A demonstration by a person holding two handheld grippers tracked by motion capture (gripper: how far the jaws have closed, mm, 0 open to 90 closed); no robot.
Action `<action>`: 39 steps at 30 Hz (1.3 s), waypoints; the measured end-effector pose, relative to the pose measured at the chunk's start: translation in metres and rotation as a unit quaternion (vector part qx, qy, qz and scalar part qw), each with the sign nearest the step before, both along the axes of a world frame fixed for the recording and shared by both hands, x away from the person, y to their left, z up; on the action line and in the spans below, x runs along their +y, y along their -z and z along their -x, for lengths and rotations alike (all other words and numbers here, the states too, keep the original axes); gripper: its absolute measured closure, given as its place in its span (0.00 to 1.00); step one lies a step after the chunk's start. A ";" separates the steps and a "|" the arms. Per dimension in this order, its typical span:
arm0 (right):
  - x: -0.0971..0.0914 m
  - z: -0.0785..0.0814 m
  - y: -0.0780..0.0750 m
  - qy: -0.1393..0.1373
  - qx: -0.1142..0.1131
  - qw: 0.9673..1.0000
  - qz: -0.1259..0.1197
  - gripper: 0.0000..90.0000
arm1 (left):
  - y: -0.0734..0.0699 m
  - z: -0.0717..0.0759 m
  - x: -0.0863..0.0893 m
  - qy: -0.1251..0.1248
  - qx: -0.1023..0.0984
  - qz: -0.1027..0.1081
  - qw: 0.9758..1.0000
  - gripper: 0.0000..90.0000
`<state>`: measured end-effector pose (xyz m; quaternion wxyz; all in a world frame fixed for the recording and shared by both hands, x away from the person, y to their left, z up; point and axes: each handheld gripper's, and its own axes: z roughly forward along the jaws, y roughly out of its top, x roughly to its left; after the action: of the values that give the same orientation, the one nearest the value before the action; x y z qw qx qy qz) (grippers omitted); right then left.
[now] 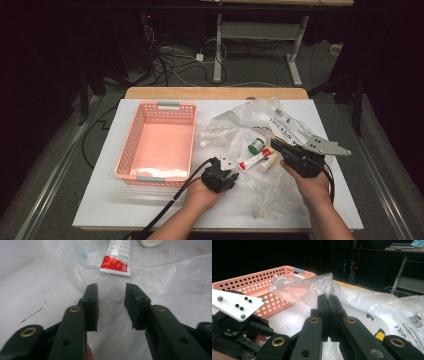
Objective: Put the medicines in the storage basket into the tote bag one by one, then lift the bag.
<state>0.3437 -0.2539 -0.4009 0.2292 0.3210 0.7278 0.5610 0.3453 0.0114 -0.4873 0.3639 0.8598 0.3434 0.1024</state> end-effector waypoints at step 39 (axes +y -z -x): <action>-0.001 0.000 -0.027 0.037 -0.051 0.998 -0.021 1.00 | -0.088 0.021 0.017 -0.005 -0.194 0.129 0.972 0.98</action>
<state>0.3440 -0.2546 -0.3739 0.2799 0.3239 0.6911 0.5824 0.3244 0.0288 -0.3995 0.5310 0.7676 0.2804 0.2241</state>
